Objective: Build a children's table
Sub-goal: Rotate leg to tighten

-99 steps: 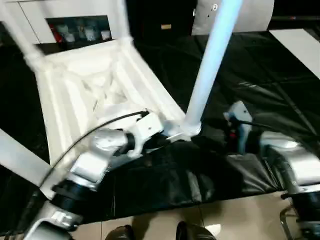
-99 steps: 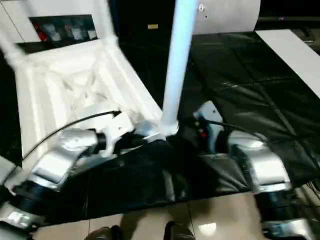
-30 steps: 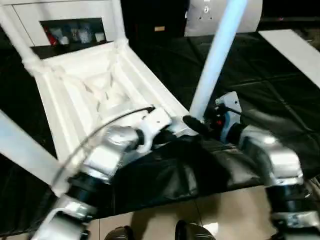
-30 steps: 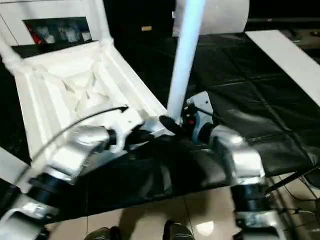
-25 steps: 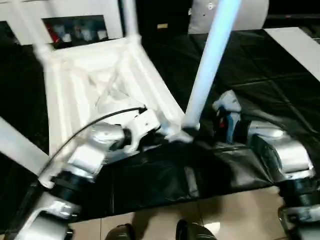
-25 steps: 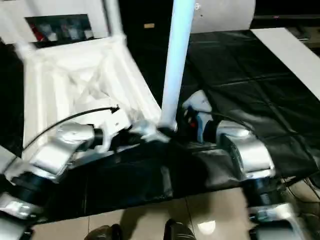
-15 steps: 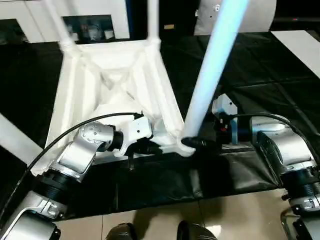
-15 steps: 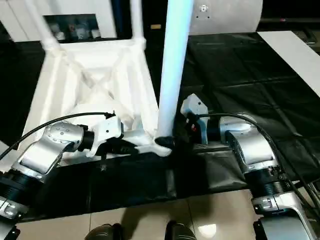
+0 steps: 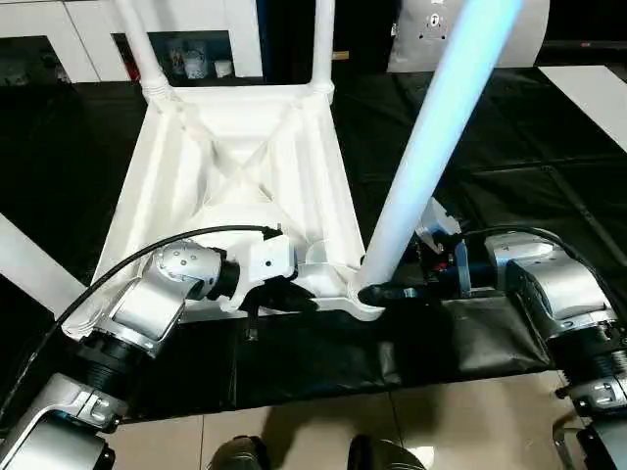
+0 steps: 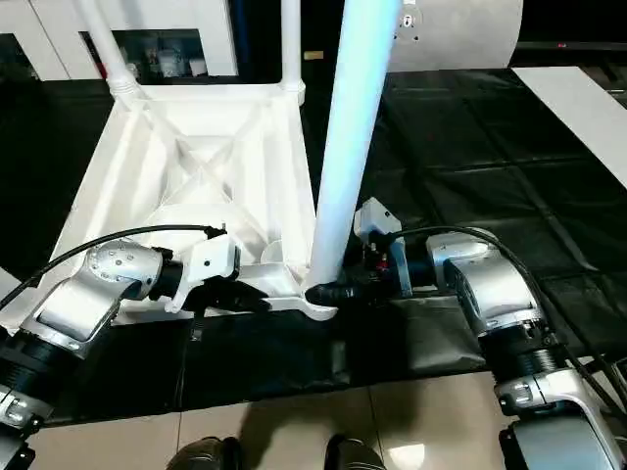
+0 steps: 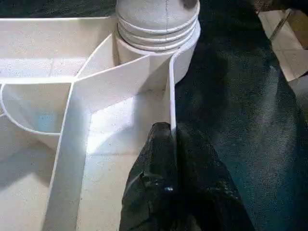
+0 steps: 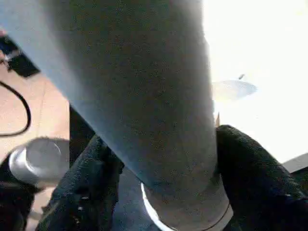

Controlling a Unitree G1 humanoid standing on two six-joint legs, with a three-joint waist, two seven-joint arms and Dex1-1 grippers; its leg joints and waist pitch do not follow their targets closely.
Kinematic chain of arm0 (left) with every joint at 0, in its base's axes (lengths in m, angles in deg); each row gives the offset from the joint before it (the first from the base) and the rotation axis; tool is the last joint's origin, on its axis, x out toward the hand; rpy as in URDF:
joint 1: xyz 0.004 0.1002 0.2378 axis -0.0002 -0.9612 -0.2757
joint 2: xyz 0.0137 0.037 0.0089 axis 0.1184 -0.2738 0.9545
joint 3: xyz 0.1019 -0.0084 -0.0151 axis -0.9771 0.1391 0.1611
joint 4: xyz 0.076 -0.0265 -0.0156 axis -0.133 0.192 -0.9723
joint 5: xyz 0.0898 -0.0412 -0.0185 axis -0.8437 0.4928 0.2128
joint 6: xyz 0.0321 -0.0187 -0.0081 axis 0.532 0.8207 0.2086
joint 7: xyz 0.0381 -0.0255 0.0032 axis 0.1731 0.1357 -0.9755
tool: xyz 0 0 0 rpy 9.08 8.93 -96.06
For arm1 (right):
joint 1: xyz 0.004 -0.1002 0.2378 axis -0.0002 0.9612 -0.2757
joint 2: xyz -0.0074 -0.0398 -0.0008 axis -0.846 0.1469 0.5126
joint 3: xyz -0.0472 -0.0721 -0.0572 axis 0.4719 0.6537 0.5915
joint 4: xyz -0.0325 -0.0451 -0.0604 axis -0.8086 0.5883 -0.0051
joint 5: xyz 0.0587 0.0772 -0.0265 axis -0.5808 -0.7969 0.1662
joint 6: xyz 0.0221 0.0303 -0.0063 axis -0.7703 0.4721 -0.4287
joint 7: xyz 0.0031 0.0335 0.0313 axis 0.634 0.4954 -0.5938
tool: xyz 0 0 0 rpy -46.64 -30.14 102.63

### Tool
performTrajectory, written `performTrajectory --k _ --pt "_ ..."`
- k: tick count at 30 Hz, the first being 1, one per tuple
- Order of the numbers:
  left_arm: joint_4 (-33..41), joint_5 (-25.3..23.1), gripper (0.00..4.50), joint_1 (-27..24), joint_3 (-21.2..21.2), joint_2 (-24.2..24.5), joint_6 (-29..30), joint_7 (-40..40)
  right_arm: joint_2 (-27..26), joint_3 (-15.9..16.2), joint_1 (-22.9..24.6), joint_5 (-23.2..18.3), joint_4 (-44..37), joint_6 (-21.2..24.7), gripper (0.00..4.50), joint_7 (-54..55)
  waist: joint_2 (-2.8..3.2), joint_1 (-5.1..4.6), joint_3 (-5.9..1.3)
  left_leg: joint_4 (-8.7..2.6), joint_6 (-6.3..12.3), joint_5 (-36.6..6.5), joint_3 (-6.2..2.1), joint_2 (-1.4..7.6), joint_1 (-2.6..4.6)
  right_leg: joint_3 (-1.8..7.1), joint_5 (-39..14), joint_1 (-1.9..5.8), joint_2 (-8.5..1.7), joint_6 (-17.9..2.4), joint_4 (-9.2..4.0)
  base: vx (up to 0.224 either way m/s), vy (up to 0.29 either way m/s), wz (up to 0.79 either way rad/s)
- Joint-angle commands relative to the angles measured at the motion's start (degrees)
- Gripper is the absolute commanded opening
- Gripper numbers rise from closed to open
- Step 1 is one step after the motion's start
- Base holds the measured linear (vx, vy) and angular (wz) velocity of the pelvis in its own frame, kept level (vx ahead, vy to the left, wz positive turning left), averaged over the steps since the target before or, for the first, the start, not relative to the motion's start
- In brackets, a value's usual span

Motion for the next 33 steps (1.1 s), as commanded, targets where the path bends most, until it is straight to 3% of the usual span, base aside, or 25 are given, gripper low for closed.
performTrajectory --k 1,5,8,10,11,13,14,15,16,17,19,21,22,23,27,29,33 --pt "0.72 0.72 0.0 0.39 -0.18 -0.38 0.55 0.34 -0.55 0.12 1.0 -1.67 -1.59 1.11 2.75 -0.63 -0.12 0.0 -4.93 -3.39 6.77 -3.82 -1.07 4.03 1.05 3.14 -7.56 3.95 -4.41 -15.8 -2.51 0.0 0.0 0.0" --pt "0.79 0.43 0.0 0.34 0.25 -0.68 3.86 -2.2 -1.61 0.32 2.59 -1.59 -3.86 4.9 2.36 2.4 -0.41 -0.05 -4.98 -3.35 6.43 -4.07 -1.03 3.96 0.99 3.11 -9.1 3.97 -4.38 -15.45 -2.57 0.0 0.0 0.0" --pt "1.16 -0.27 0.0 0.52 1.03 -3.03 7.99 -7.0 -4.23 -0.11 4.3 -1.86 -6.95 8.55 2.23 8.23 -0.46 -0.07 -4.66 -3.48 4.53 -6.98 -1.2 3.86 1.08 3.2 -15.43 3.68 -4.6 -13.57 -3.33 0.0 0.0 0.0" --pt "1.07 -0.67 0.0 0.7 1.69 -5.31 10.19 -10.61 -6.63 -0.26 5.16 -1.21 -8.54 11.01 2.21 13.4 -0.74 -0.49 -4.1 -3.81 2.98 -10.15 -1.3 3.58 1.09 3.14 -22.69 3.62 -4.56 -11.1 -4.19 0.0 0.0 0.0" --pt "0.94 -0.83 0.0 0.83 1.95 -6.26 11.03 -12.1 -7.67 -0.48 5.41 -0.89 -8.91 11.94 2.19 15.6 -1.02 -0.74 -3.79 -3.94 1.89 -12.57 -1.46 3.6 1.55 3.08 -28.81 3.26 -4.63 -9.34 -4.74 0.0 0.0 0.0" --pt "0.69 -1.28 0.0 1.12 2.32 -8.8 12.85 -15.89 -12.24 -2.57 5.52 0.12 -8.67 14.95 2.17 24.09 -0.87 -1.16 -3.63 -3.99 0.28 -15.52 -1.74 3.3 2.11 2.84 -36.72 2.84 -4.73 -6.49 -5.75 0.0 0.0 0.0" --pt "0.46 -1.41 0.0 1.32 2.63 -9.82 13.6 -17.52 -13.61 -3.03 5.51 0.71 -8.45 15.57 2.16 26.64 -1.23 -1.71 -3.66 -4.1 -0.46 -16.56 -2.19 2.96 1.57 2.35 -40.07 3.28 -4.89 -4.36 -6.1 -0.052 0.01 -0.09" --pt "0.1 -1.62 0.0 1.67 3.18 -11.56 15.01 -20.36 -15.88 -3.79 5.56 1.74 -8.25 16.7 2.16 30.94 -1.16 -1.94 -3.92 -4.09 -0.77 -16.43 -2.27 2.95 1.54 2.28 -40.42 3.41 -4.86 -3.64 -6.12 0.0 0.0 0.0" --pt "-0.36 -1.99 0.0 2.2 3.79 -13.87 16.93 -23.81 -18.86 -4.37 5.38 3.5 -7.46 16.34 2.15 36.39 -0.61 -2.49 -3.92 -4.19 -1.08 -17.03 -2.45 3.03 1.56 2.07 -39.96 3.19 -4.77 -3.16 -6.28 0.0 0.0 0.0" --pt "-0.5 -2.17 0.0 2.59 4.03 -15.84 18.7 -26.07 -21.89 -5.34 4.92 5.2 -6.17 15.27 2.13 42.45 -0.48 -3.1 -3.9 -4.22 -1.56 -18.49 -2.51 3.03 1.81 1.71 -39.83 2.88 -4.68 -3.08 -6.67 0.0 0.0 0.0" --pt "-0.87 -2.61 0.0 3.18 4.33 -18.65 20.34 -29.41 -26.92 -7.85 3.82 6.62 -3.65 13.63 2.13 51.95 -0.45 -4.06 -3.98 -4.32 -1.58 -20.68 -2.96 2.87 1.65 1.05 -40.04 3.19 -4.72 -2.55 -7.03 0.0 0.0 0.0" --pt "-1.35 -3.13 0.0 3.71 4.7 -20.58 20.44 -31.84 -29.97 -9.2 3.06 6.62 -2.24 12.24 2.13 56.76 0.66 -4.76 -4.16 -4.41 -1.47 -22.76 -3.27 3.19 2.03 0.52 -37.47 3.26 -4.83 -3.17 -7.35 0.0 0.0 0.0" --pt "-1.74 -3.76 0.0 4.13 4.56 -21.47 20.09 -32.8 -31.53 -9.01 2.67 6.72 -1.85 10.74 2.13 57.59 1.0 -4.95 -4.31 -4.68 -1.38 -24.31 -3.48 3.45 2.03 0.16 -33.66 3.6 -4.82 -3.71 -7.4 0.0 0.0 0.0" --pt "-2.21 -4.43 0.0 4.49 4.06 -21.58 19.31 -33.0 -32.23 -8.26 2.38 6.55 -1.69 9.34 2.65 56.48 0.82 -5.03 -4.33 -4.74 -1.24 -24.67 -3.36 3.5 2.21 0.18 -32.34 3.47 -4.78 -4.04 -7.52 0.0 0.0 0.0" --pt "-3.29 -5.51 0.0 4.88 3.04 -19.46 15.91 -31.34 -30.37 -6.07 3.19 7.19 -3.34 8.21 2.83 52.38 0.76 -4.56 -4.76 -4.81 -0.17 -21.04 -2.93 3.44 1.61 1.07 -25.69 3.98 -5.05 -6.72 -6.63 0.0 0.0 0.0" --pt "-3.16 -5.45 0.0 4.74 3.05 -18.26 14.96 -30.13 -29.04 -6.38 4.05 7.38 -4.61 7.51 3.23 51.31 0.65 -4.09 -4.98 -4.71 0.55 -18.15 -2.54 3.5 1.57 1.46 -22.34 4.11 -5.04 -8.08 -6.13 0.0 0.0 0.0" --pt "-1.89 -4.44 0.0 3.41 2.48 -14.84 12.17 -25.05 -24.5 -7.01 5.57 8.16 -6.29 3.33 3.45 47.27 0.5 -3.56 -5.53 -4.27 1.51 -14.61 -2.17 3.46 1.34 1.57 -21.45 4.5 -5.14 -9.0 -5.68 0.0 0.0 0.0"
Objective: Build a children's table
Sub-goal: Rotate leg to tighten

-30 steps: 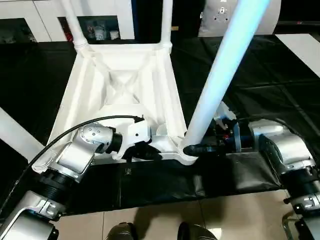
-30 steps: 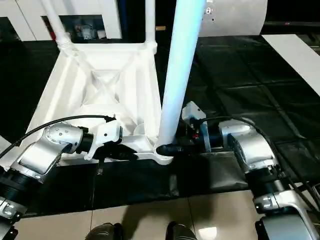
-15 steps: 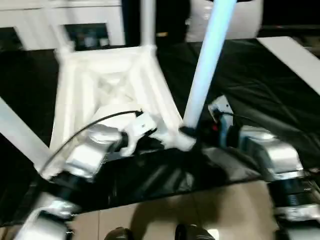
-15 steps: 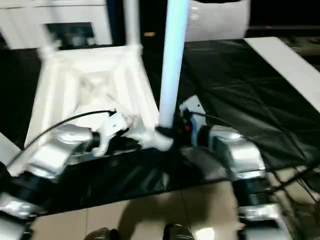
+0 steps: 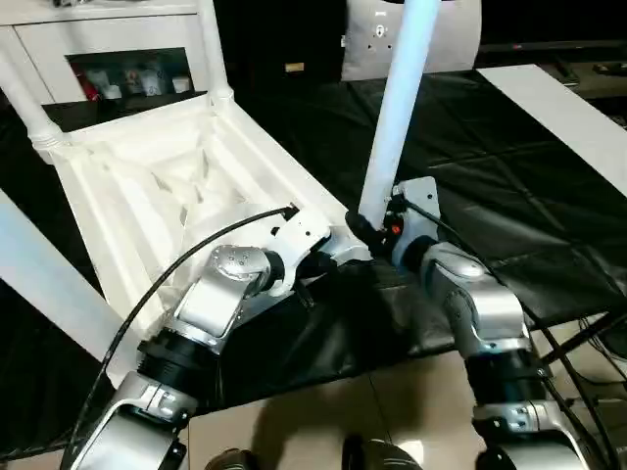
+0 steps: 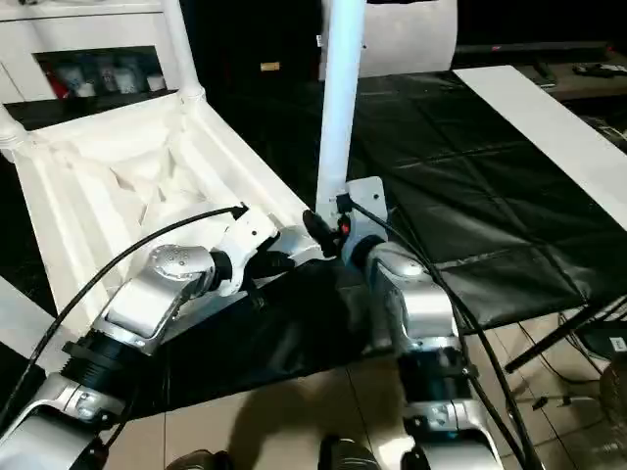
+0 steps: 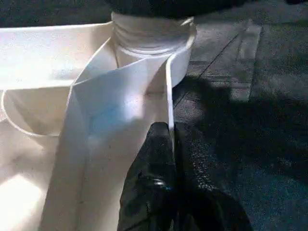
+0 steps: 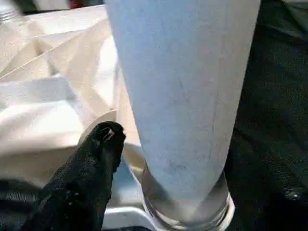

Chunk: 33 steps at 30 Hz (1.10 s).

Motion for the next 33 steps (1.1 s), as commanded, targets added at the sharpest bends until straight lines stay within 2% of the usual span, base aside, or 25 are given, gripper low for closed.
performTrajectory --k 1,2,3,4,5,6,8,10,11,15,16,18,20,22,23,27,33 --pt "1.92 1.2 0.0 0.5 -1.58 1.56 -4.12 4.48 1.61 4.06 0.98 -2.12 -1.31 -1.25 3.68 -7.44 0.53 0.87 -5.44 -4.29 2.5 -13.61 -1.36 3.25 0.58 3.16 -21.99 3.27 -4.81 -8.97 -3.64 0.0 0.0 0.0" --pt "2.76 1.79 0.0 -0.81 -2.48 4.12 -6.97 9.11 5.4 3.61 1.11 -3.52 -1.79 -2.15 3.72 -12.36 0.49 1.26 -5.56 -4.07 2.91 -12.91 -1.2 3.18 0.56 3.32 -21.17 3.21 -4.81 -9.31 -3.39 0.0 0.0 0.0" --pt "2.76 1.79 0.0 -0.81 -2.48 4.12 -6.97 9.11 5.4 3.61 1.11 -3.52 -1.79 -2.15 3.75 -12.36 0.39 1.36 -5.65 -3.96 3.2 -12.36 -1.14 3.13 0.41 3.37 -20.56 3.28 -4.8 -9.59 -3.21 0.0 0.0 0.0" --pt "2.73 2.04 0.0 -1.3 -2.87 5.18 -8.84 11.12 7.08 3.5 1.14 -4.0 -1.78 -2.66 3.75 -14.89 0.56 1.7 -5.74 -3.83 3.51 -10.9 -1.04 3.26 0.37 3.4 -18.91 3.28 -4.81 -10.36 -2.88 0.0 0.0 0.0" --pt "2.52 2.18 0.0 -1.42 -3.03 5.61 -9.51 11.66 7.82 3.49 1.19 -4.14 -1.8 -2.91 3.92 -16.1 0.54 2.02 -6.01 -3.65 3.82 -9.0 -0.87 3.3 0.25 3.42 -16.72 3.39 -4.71 -10.96 -2.46 0.0 0.0 0.0" --pt "2.47 2.58 0.0 -1.75 -3.36 6.73 -11.13 13.65 10.02 3.9 1.13 -3.97 -1.73 -3.63 4.06 -18.91 0.69 2.65 -6.38 -3.46 4.08 -7.34 -0.76 3.35 0.42 3.41 -14.97 3.35 -4.55 -11.46 -2.13 0.0 0.0 0.0" --pt "2.39 2.86 0.0 -1.99 -3.6 7.54 -12.34 15.14 11.64 4.21 1.06 -3.81 -1.63 -4.19 4.17 -20.97 0.59 3.46 -6.43 -3.33 4.32 -5.94 -0.67 3.35 0.35 3.44 -12.78 3.24 -4.34 -12.16 -1.64 0.0 0.0 0.0" --pt "1.93 2.8 0.0 -2.35 -5.24 11.17 -15.66 20.7 17.16 5.91 0.55 -2.89 -0.32 -7.53 4.17 -28.57 0.84 4.21 -6.45 -3.35 4.15 -6.78 -0.68 3.52 0.54 3.38 -13.21 3.18 -4.34 -12.11 -1.45 0.0 0.0 0.0" --pt "1.69 2.73 0.0 -2.3 -5.49 11.67 -16.16 21.38 17.99 6.24 0.54 -2.98 -0.17 -8.23 4.17 -30.03 0.78 4.46 -6.44 -3.37 3.9 -7.41 -0.64 3.52 0.58 3.39 -13.66 3.26 -4.29 -11.97 -1.47 0.0 0.0 0.0" --pt "0.31 3.42 0.0 -1.71 -6.24 13.99 -19.93 26.39 22.35 7.83 0.46 -5.07 0.97 -10.87 4.17 -39.49 0.64 5.02 -6.19 -3.41 3.22 -10.37 -0.6 3.52 0.8 3.27 -20.03 3.17 -4.43 -10.29 -2.23 0.0 0.0 0.0" --pt "-0.14 3.58 0.0 -1.37 -6.27 14.3 -21.03 27.39 22.92 7.97 0.2 -5.25 1.76 -11.52 4.0 -41.25 0.34 5.02 -6.22 -3.4 3.1 -10.46 -0.62 3.5 0.76 3.22 -20.7 3.22 -4.42 -10.14 -2.26 0.0 0.0 0.0" --pt "-1.55 3.49 0.0 -0.52 -6.13 14.58 -22.61 28.32 24.06 8.53 -0.41 -5.97 3.22 -12.11 3.9 -45.05 0.54 5.34 -6.21 -3.33 2.92 -11.16 -0.6 3.57 0.94 3.21 -22.29 3.02 -4.41 -9.91 -2.48 0.0 0.0 0.0" --pt "-2.63 3.98 0.0 0.08 -6.29 15.01 -24.18 29.97 24.86 9.44 -1.06 -6.44 4.58 -13.42 3.72 -48.2 0.38 5.45 -6.23 -3.34 2.91 -11.86 -0.71 3.64 0.91 3.02 -23.38 3.0 -4.38 -9.73 -2.51 0.0 0.0 0.0" --pt "-2.92 4.15 0.0 0.24 -6.39 15.21 -24.44 30.43 25.07 9.81 -1.3 -6.47 5.12 -14.26 3.62 -49.13 0.42 5.45 -6.25 -3.37 2.74 -11.99 -0.81 3.69 0.82 3.03 -23.53 3.03 -4.4 -9.5 -2.4 0.0 0.0 0.0" --pt "-3.24 4.11 0.0 0.41 -6.6 15.42 -24.95 30.83 25.06 10.05 -1.62 -6.57 5.81 -14.76 3.62 -50.01 0.23 5.39 -6.28 -3.33 2.67 -12.26 -0.84 3.64 0.91 2.99 -24.22 2.98 -4.52 -9.45 -2.42 0.0 0.0 0.0" --pt "-3.84 3.98 0.0 0.64 -6.77 15.56 -25.81 31.77 24.63 11.23 -2.37 -6.33 7.35 -15.43 3.17 -51.99 0.24 5.44 -6.33 -3.28 2.76 -11.37 -0.78 3.64 0.83 3.03 -23.86 3.0 -4.45 -9.46 -2.4 0.0 0.0 0.0" --pt "-5.25 4.04 0.0 1.1 -6.71 15.2 -26.99 32.5 23.24 12.03 -3.76 -6.65 10.28 -16.2 2.72 -54.24 0.18 5.59 -6.51 -3.19 3.29 -9.86 -0.74 3.69 0.68 3.07 -20.52 3.06 -4.47 -10.84 -1.91 0.0 0.0 0.0"
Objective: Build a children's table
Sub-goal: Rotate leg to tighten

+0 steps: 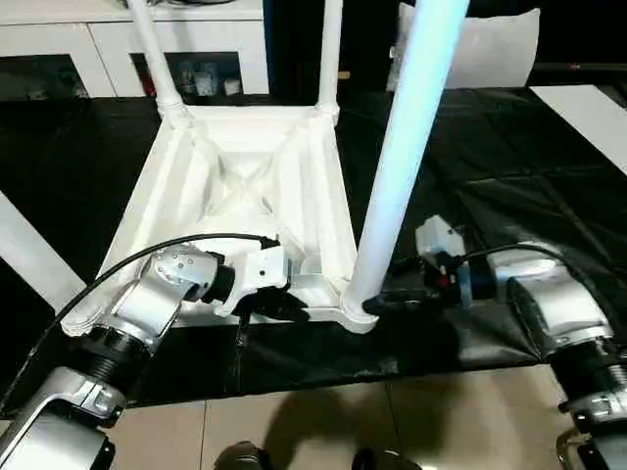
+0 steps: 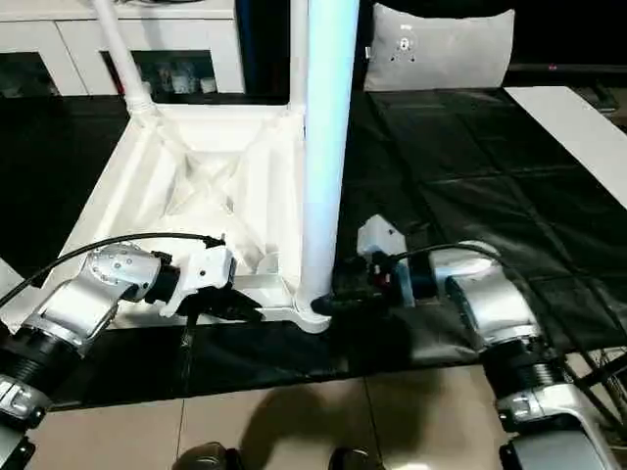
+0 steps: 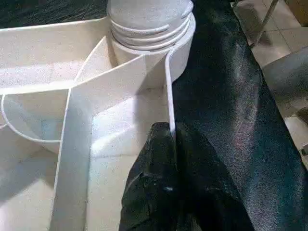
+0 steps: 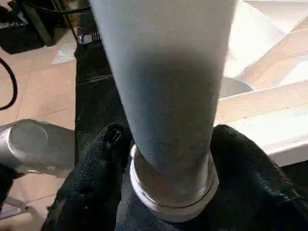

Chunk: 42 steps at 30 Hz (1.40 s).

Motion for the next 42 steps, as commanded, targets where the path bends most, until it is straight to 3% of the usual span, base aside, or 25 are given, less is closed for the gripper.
performTrajectory --k 1,10,12,16,17,18,19,20,21,22,24,26,27,28,29,30,31,32,33,34,35,36,37,39,42 --pt "0.61 0.06 0.0 1.51 -1.52 -0.32 -1.61 1.96 0.39 0.51 -1.01 -1.3 -0.05 0.45 2.53 -2.48 -0.31 -0.14 -5.83 -3.86 3.7 -9.75 -0.74 3.32 0.66 3.14 -20.07 3.44 -4.47 -11.01 -3.46 0.0 0.0 0.0" --pt "0.27 0.15 0.0 1.24 -0.77 -0.71 -0.67 1.15 -0.01 0.71 0.06 -4.01 -2.04 4.5 1.97 -5.13 -0.27 0.33 -5.73 -3.94 3.57 -9.74 -0.79 3.42 0.76 3.11 -21.47 3.4 -4.51 -10.37 -3.59 0.0 0.0 0.0" --pt "0.43 -0.08 0.0 0.96 0.22 -1.68 2.17 -2.01 -0.55 -0.12 1.65 -6.43 -5.61 9.18 1.94 -3.92 -0.31 0.54 -5.68 -3.93 3.65 -9.42 -0.71 3.42 0.9 3.21 -21.37 3.33 -4.43 -10.16 -3.65 0.0 0.0 0.0" --pt "3.76 1.26 0.0 -0.12 1.76 -4.21 10.42 -5.77 -3.17 -0.45 3.95 -5.88 -9.78 15.75 1.93 4.47 -0.41 0.57 -5.38 -4.06 3.34 -9.7 -0.77 3.33 0.83 3.12 -24.0 3.17 -4.49 -9.23 -3.94 0.0 0.0 0.0" --pt "5.54 1.11 0.0 -0.58 1.9 -5.62 14.1 -8.06 -5.51 -0.93 4.34 -4.29 -10.15 17.41 1.93 10.13 -0.94 0.16 -5.16 -4.14 2.71 -10.46 -0.79 3.18 0.75 3.0 -26.38 3.22 -4.54 -8.39 -4.19 0.0 0.0 0.0" --pt "6.02 1.14 0.0 -0.74 1.99 -6.16 15.06 -8.82 -6.28 -1.1 4.43 -3.75 -10.22 17.9 1.93 11.92 -0.78 -0.03 -5.02 -4.15 2.28 -10.85 -0.89 3.09 0.73 2.95 -27.93 3.12 -4.57 -7.83 -4.3 0.0 0.0 0.0" --pt "6.52 1.17 0.0 -0.9 2.08 -6.72 16.06 -9.6 -7.07 -1.29 4.52 -3.19 -10.3 18.4 1.93 13.77 -0.68 -0.88 -4.75 -4.03 1.34 -13.42 -1.03 2.54 1.08 2.37 -34.32 2.83 -4.57 -5.23 -5.52 0.0 0.0 0.0" --pt "7.01 1.07 0.0 -1.01 2.33 -7.91 17.58 -11.38 -8.6 -1.79 4.47 -2.26 -10.22 19.73 1.93 17.33 -1.16 -1.35 -4.67 -4.04 1.13 -13.99 -1.09 2.42 0.88 2.16 -35.87 3.01 -4.53 -4.21 -5.74 0.0 0.0 0.0" --pt "7.17 0.61 0.0 -1.01 2.62 -9.31 19.06 -13.74 -10.69 -2.7 4.34 -1.2 -10.01 22.04 1.93 22.08 -1.03 -1.61 -4.71 -4.07 0.91 -14.28 -1.28 2.39 0.81 1.99 -36.67 3.15 -4.57 -3.46 -5.82 0.0 0.0 0.0" --pt "7.17 0.18 0.0 -1.0 2.85 -10.64 20.35 -15.82 -12.9 -3.81 4.13 -0.29 -9.78 24.7 1.93 26.92 -0.98 -3.11 -4.31 -3.97 0.29 -17.34 -1.46 2.24 1.32 1.42 -39.6 2.48 -4.18 -1.86 -6.75 0.0 0.0 0.0" --pt "6.84 -0.16 0.0 -0.69 3.73 -13.37 23.05 -19.93 -16.48 -5.52 3.99 0.24 -9.65 27.78 1.93 33.05 -1.11 -4.25 -4.08 -3.79 -0.3 -19.71 -1.67 2.01 1.54 0.72 -42.08 2.37 -4.12 -0.78 -7.47 0.0 0.0 0.0" --pt "6.02 -0.5 0.0 0.24 4.98 -17.06 25.9 -25.24 -20.97 -7.16 3.73 0.82 -9.33 29.02 1.93 39.58 -0.72 -6.03 -4.24 -3.11 -0.15 -23.48 -2.15 1.76 2.04 -2.14 -44.45 2.96 -4.21 2.47 -9.3 0.0 0.0 0.0" --pt "5.8 -0.67 0.0 0.6 5.39 -18.1 26.66 -26.96 -22.06 -7.47 3.57 0.91 -9.24 29.35 1.93 41.18 -0.31 -6.38 -4.05 -3.28 -0.17 -25.11 -2.38 2.22 2.21 -2.96 -43.89 3.23 -4.21 2.88 -9.72 0.0 0.0 0.0" --pt "5.68 -0.84 0.0 0.91 5.79 -19.03 27.45 -28.56 -23.01 -7.72 3.45 0.95 -9.24 29.72 1.93 42.61 0.9 -7.3 -3.87 -5.12 -0.41 -32.17 -3.55 4.54 2.02 -3.95 -37.54 4.73 -3.86 2.4 -8.22 0.0 0.0 0.0" --pt "5.48 -1.36 0.0 1.83 6.51 -21.53 28.99 -32.28 -26.09 -9.17 2.61 1.18 -8.28 29.69 1.93 48.09 1.77 -6.8 -3.53 -9.95 -1.67 -41.16 -5.2 8.37 -0.47 -1.06 -21.56 7.36 -3.22 -0.4 1.56 -0.06 0.024 -0.03" --pt "5.18 -1.51 0.0 2.4 7.13 -23.33 29.42 -34.78 -27.84 -9.78 1.92 1.15 -7.13 28.79 1.93 50.46 1.2 -6.22 -3.28 -11.56 -2.86 -45.98 -3.64 7.59 0.59 0.36 -11.89 5.26 -2.44 -2.68 3.52 0.0 0.0 0.0" --pt "4.87 -1.81 0.0 3.0 7.19 -24.87 29.38 -36.53 -29.65 -10.42 1.06 0.57 -5.57 26.17 2.49 51.82 -0.29 -6.37 -3.27 -10.42 -2.96 -45.8 -2.96 6.0 1.79 1.47 -16.47 4.31 -2.47 -2.77 2.11 0.0 0.0 0.0" --pt "4.57 -2.35 0.0 3.4 6.88 -25.44 28.85 -37.36 -30.75 -10.97 0.51 -0.2 -4.56 24.25 2.49 52.07 -1.35 -6.45 -3.2 -7.31 -3.99 -43.0 -2.67 3.37 3.09 1.67 -30.9 2.68 -3.65 -1.84 -2.82 0.008 -0.06 0.12" --pt "4.61 -3.31 0.0 3.66 6.57 -25.93 28.76 -38.13 -32.24 -12.08 0.16 -0.42 -4.37 23.58 2.63 52.76 -3.06 -5.06 -4.05 1.51 0.04 -16.69 -1.23 -1.28 4.17 2.6 -57.6 0.81 -8.54 3.23 -9.21 0.037 -0.062 -0.12" --pt "4.68 -4.02 0.0 3.78 6.16 -25.68 28.3 -38.27 -32.5 -12.48 0.27 -0.16 -4.87 23.41 2.63 52.7 -2.33 -4.07 -4.32 -1.44 1.1 -8.46 -2.1 0.18 -0.3 2.44 -51.0 4.75 -8.33 3.33 -6.95 0.037 -0.062 -0.12" --pt "4.68 -4.1 0.0 3.8 6.08 -25.58 28.18 -38.24 -32.42 -12.45 0.31 -0.08 -4.96 23.24 2.7 52.59 -1.9 -3.96 -4.02 -2.63 0.74 -8.24 -2.26 0.68 -0.97 1.32 -48.11 4.54 -6.97 3.47 -6.97 0.062 -0.024 -0.29" --pt "4.65 -4.33 0.0 3.87 5.79 -25.26 27.75 -38.09 -32.12 -12.26 0.42 0.15 -5.19 22.58 2.85 52.15 -1.32 -4.03 -4.66 -3.37 0.38 -8.44 -2.52 1.27 -0.96 1.06 -42.43 4.73 -6.06 2.75 -6.46 0.032 -0.009 -0.18" --pt "4.24 -4.9 0.0 4.0 5.31 -24.36 26.37 -37.83 -30.7 -11.29 0.78 0.99 -5.82 22.12 3.01 51.09 -0.7 -4.46 -4.88 -4.14 0.28 -9.45 -3.04 2.24 -0.84 1.02 -30.06 4.4 -4.78 -0.6 -5.01 0.032 -0.009 -0.18" --pt "4.14 -5.57 0.0 3.87 4.54 -22.47 25.17 -36.73 -27.4 -9.18 1.66 3.11 -7.22 20.13 3.14 48.77 -0.59 -4.96 -4.91 -4.43 1.24 -13.06 -3.06 2.75 -0.31 0.79 -22.72 4.17 -4.32 -4.51 -4.5 0.0 0.0 0.0" --pt "4.04 -5.99 0.0 3.2 4.36 -19.87 23.1 -34.19 -22.8 -10.14 2.28 2.63 -8.54 19.78 3.38 44.68 -0.79 -4.83 -4.86 -4.02 3.02 -13.7 -2.26 2.41 0.18 0.81 -24.45 3.69 -4.75 -6.29 -5.39 0.018 -0.005 0.02"
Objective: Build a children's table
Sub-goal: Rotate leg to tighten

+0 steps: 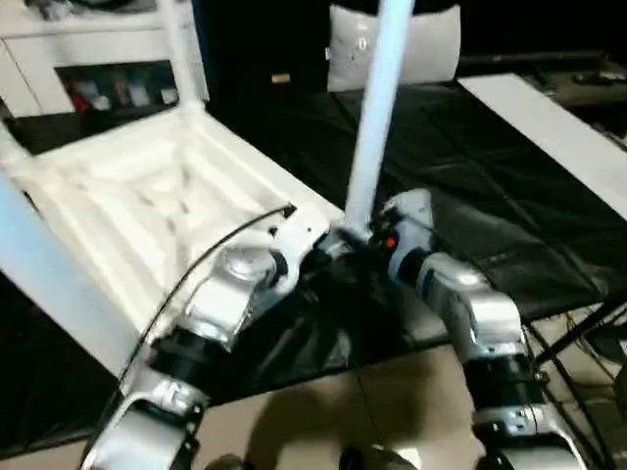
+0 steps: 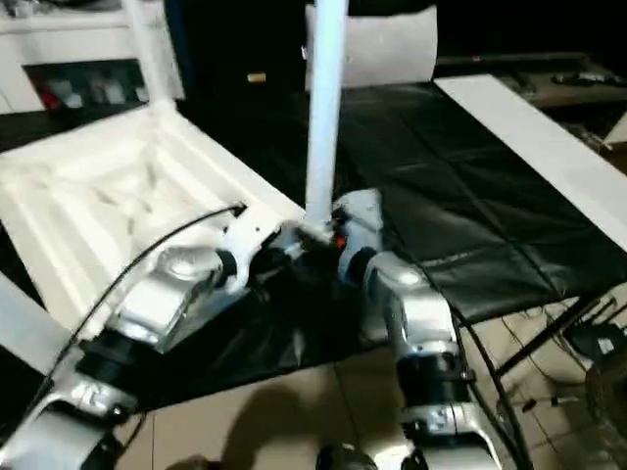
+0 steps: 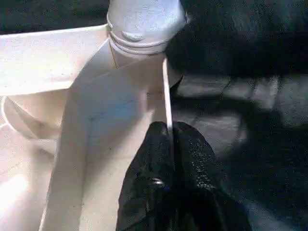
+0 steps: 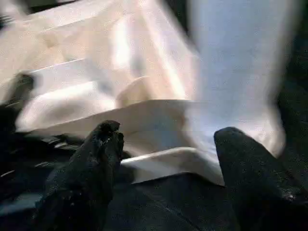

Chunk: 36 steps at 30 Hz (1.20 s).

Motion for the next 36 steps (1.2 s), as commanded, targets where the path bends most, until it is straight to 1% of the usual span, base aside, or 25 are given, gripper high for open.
performTrajectory --k 1,2,3,4,5,6,7,8,9,10,11,12,13,14,15,16,18,19,20,23,24,25,28,32,36 --pt "2.21 0.89 0.0 1.3 -2.37 0.45 -3.56 4.9 3.06 1.6 -0.09 -1.44 -1.72 -0.47 3.51 -5.9 0.23 0.59 -4.46 -3.83 4.76 -11.1 -0.4 2.17 -0.26 3.58 -22.19 3.85 -4.04 -6.26 -4.95 0.054 -0.015 0.05" --pt "2.45 1.0 0.0 0.94 -2.56 1.59 -4.31 6.49 5.54 1.51 -0.03 -1.67 -2.23 -1.2 3.58 -9.0 0.37 0.79 -4.51 -3.87 5.21 -10.2 -0.45 2.36 -0.22 3.52 -20.71 3.78 -3.97 -6.71 -4.82 0.0 0.0 0.0" --pt "2.72 1.22 0.0 0.56 -2.82 2.72 -4.95 8.11 7.84 1.39 -0.05 -2.03 -2.66 -1.93 3.6 -11.96 0.48 1.13 -4.51 -3.84 5.85 -9.27 -0.38 2.8 -0.01 3.66 -18.2 3.54 -3.84 -7.45 -4.5 0.0 0.0 0.0" --pt "2.72 1.22 0.0 0.56 -2.82 2.72 -4.95 8.11 7.84 1.39 -0.05 -2.03 -2.66 -1.93 3.6 -11.96 0.49 1.73 -4.5 -3.86 6.3 -8.27 -0.34 2.96 -0.08 3.76 -15.83 3.61 -3.83 -8.39 -4.01 0.0 0.0 0.0" --pt "2.8 1.48 0.0 0.18 -3.19 3.98 -6.11 10.02 10.2 1.26 -0.29 -2.4 -2.69 -2.92 3.77 -14.93 0.6 1.99 -4.41 -3.97 6.17 -8.33 -0.38 3.07 -0.18 3.79 -14.64 3.58 -3.93 -9.31 -3.74 0.0 0.0 0.0" --pt "2.78 1.62 0.0 -0.01 -3.41 4.61 -6.88 11.04 11.37 1.25 -0.45 -2.55 -2.62 -3.46 3.77 -16.32 0.53 2.01 -4.35 -4.0 6.07 -8.86 -0.3 3.06 -0.13 3.79 -14.8 3.59 -3.95 -9.46 -3.86 0.0 0.0 0.0" --pt "3.04 2.33 0.0 -0.87 -4.3 7.04 -8.62 14.77 16.13 1.58 -1.02 -3.33 -2.37 -5.54 3.98 -22.66 0.43 2.48 -4.36 -3.92 5.99 -10.34 -0.25 3.01 0.11 3.79 -16.0 3.81 -4.14 -9.45 -3.9 0.0 0.0 0.0" --pt "2.93 2.59 0.0 -1.2 -4.83 8.17 -10.4 16.69 18.02 1.78 -1.39 -3.44 -2.14 -5.99 4.0 -24.83 0.43 2.48 -4.36 -3.92 5.99 -10.34 -0.25 3.01 0.11 3.79 -16.0 3.81 -4.14 -9.45 -3.9 0.0 0.0 0.0" --pt "2.89 2.71 0.0 -1.3 -5.0 8.58 -10.65 17.4 18.71 1.91 -1.55 -3.39 -1.98 -6.27 4.06 -25.64 0.48 2.64 -4.18 -4.01 6.12 -10.82 -0.17 3.06 0.06 3.87 -16.74 3.68 -4.15 -9.33 -4.0 0.0 0.0 0.0" --pt "2.67 3.35 0.0 -1.74 -5.66 10.28 -12.73 20.97 21.94 3.05 -2.24 -3.17 -1.21 -7.84 4.2 -29.83 0.38 2.71 -4.08 -4.07 5.63 -11.22 -0.2 3.02 0.06 3.83 -17.97 3.64 -4.18 -9.04 -4.13 0.0 0.0 0.0" --pt "2.69 3.72 0.0 -1.91 -5.91 10.8 -13.97 22.53 22.89 3.64 -2.43 -3.05 -1.01 -8.28 4.32 -31.23 0.31 2.81 -4.0 -4.03 5.26 -12.02 -0.04 2.95 0.27 3.87 -19.95 3.58 -4.24 -8.69 -4.37 0.0 0.0 0.0" --pt "2.69 3.72 0.0 -1.91 -5.91 10.8 -13.97 22.53 22.89 3.64 -2.43 -3.05 -1.01 -8.28 4.39 -31.23 0.28 2.84 -3.84 -4.06 5.2 -12.4 -0.03 2.84 0.24 3.82 -21.37 3.54 -4.25 -8.36 -4.58 0.0 0.0 0.0" --pt "2.59 3.87 0.0 -2.01 -6.94 12.46 -15.37 25.95 25.5 5.61 -2.59 -2.68 -0.93 -9.91 4.46 -35.65 0.3 3.0 -3.67 -4.06 4.77 -14.11 0.0 2.81 0.63 3.63 -25.68 3.34 -4.28 -7.21 -5.08 0.0 0.0 0.0" --pt "2.51 3.83 0.0 -1.99 -7.25 12.94 -16.08 26.86 26.19 6.12 -2.55 -2.59 -1.02 -10.38 4.46 -37.03 0.3 3.0 -3.67 -4.06 4.77 -14.11 0.0 2.81 0.63 3.63 -25.68 3.34 -4.28 -7.21 -5.08 0.0 0.0 0.0" --pt "2.39 3.92 0.0 -1.94 -7.69 13.66 -17.08 28.42 27.18 6.89 -2.5 -2.43 -1.09 -11.24 4.46 -39.18 0.21 3.02 -3.57 -4.15 4.53 -15.22 -0.07 2.88 0.71 3.55 -28.01 3.3 -4.33 -6.37 -5.41 0.0 0.0 0.0" --pt "2.32 4.3 0.0 -1.86 -8.29 14.69 -18.89 31.03 28.13 7.62 -2.66 -2.46 -0.87 -11.98 4.46 -41.75 0.31 3.13 -3.55 -4.21 4.38 -15.91 -0.19 3.0 0.81 3.53 -28.94 3.23 -4.44 -6.11 -5.53 0.0 0.0 0.0" --pt "2.24 4.7 0.0 -1.76 -8.63 15.27 -19.91 32.45 28.6 8.02 -2.95 -2.84 -0.39 -12.34 4.46 -42.91 0.34 3.2 -3.79 -4.28 4.26 -15.75 -0.28 3.18 0.8 3.6 -27.42 3.19 -4.37 -6.64 -5.3 0.0 0.0 0.0" --pt "2.12 5.21 0.0 -1.66 -9.03 15.88 -20.96 34.23 28.94 8.4 -3.36 -3.5 0.33 -12.76 4.19 -44.35 0.28 3.19 -3.79 -4.37 4.32 -15.5 -0.29 3.31 0.64 3.66 -26.32 3.27 -4.34 -7.17 -5.09 0.0 0.0 0.0" --pt "2.05 5.65 0.0 -1.47 -9.44 16.41 -22.01 36.01 29.0 8.72 -3.74 -4.14 1.04 -13.32 4.19 -45.78 0.3 3.42 -3.91 -4.34 4.41 -15.09 -0.26 3.36 0.7 3.74 -25.45 3.24 -4.43 -7.65 -4.96 0.0 0.0 0.0" --pt "1.88 6.04 0.0 -1.09 -9.96 16.97 -23.26 38.45 28.8 9.2 -4.26 -4.89 2.28 -14.07 4.07 -47.77 0.33 3.95 -4.05 -4.34 4.63 -13.49 -0.11 3.46 0.48 3.89 -22.85 3.41 -4.44 -8.82 -4.46 0.0 0.0 0.0" --pt "1.41 6.06 0.0 -0.69 -10.16 17.13 -24.07 39.81 28.53 9.75 -4.58 -4.65 3.47 -14.94 3.82 -48.75 0.47 4.12 -4.12 -4.33 4.54 -13.41 -0.1 3.49 0.58 3.91 -22.65 3.35 -4.49 -9.01 -4.41 0.0 0.0 0.0" --pt "1.1 5.99 0.0 -0.45 -10.27 17.19 -24.59 40.4 28.27 10.14 -4.61 -4.47 4.11 -15.51 3.75 -49.2 0.39 4.31 -4.12 -4.31 4.44 -13.44 -0.01 3.46 0.61 3.92 -22.22 3.34 -4.43 -9.32 -4.36 0.0 0.0 0.0" --pt "0.01 5.56 0.0 0.33 -10.56 17.28 -25.73 40.92 27.56 10.91 -4.46 -4.03 5.36 -16.86 3.5 -49.69 0.5 4.28 -4.08 -4.4 4.12 -14.04 -0.1 3.47 0.54 3.86 -22.99 3.44 -4.45 -9.15 -4.38 0.0 0.0 0.0" --pt "-2.03 5.0 0.0 1.66 -10.66 17.13 -27.28 41.14 26.48 11.58 -4.19 -4.34 6.66 -17.48 3.18 -50.75 0.3 4.17 -4.07 -4.33 3.79 -14.33 0.0 3.3 0.56 3.85 -25.09 3.47 -4.51 -8.33 -4.7 0.0 0.0 0.0" --pt "-2.87 4.78 0.0 2.21 -10.58 16.99 -27.71 41.04 26.23 11.98 -4.1 -4.75 6.96 -17.32 2.82 -51.84 0.38 4.28 -4.1 -4.39 3.82 -13.82 -0.06 3.49 0.53 3.83 -24.45 3.46 -4.46 -8.46 -4.56 0.0 0.0 0.0"
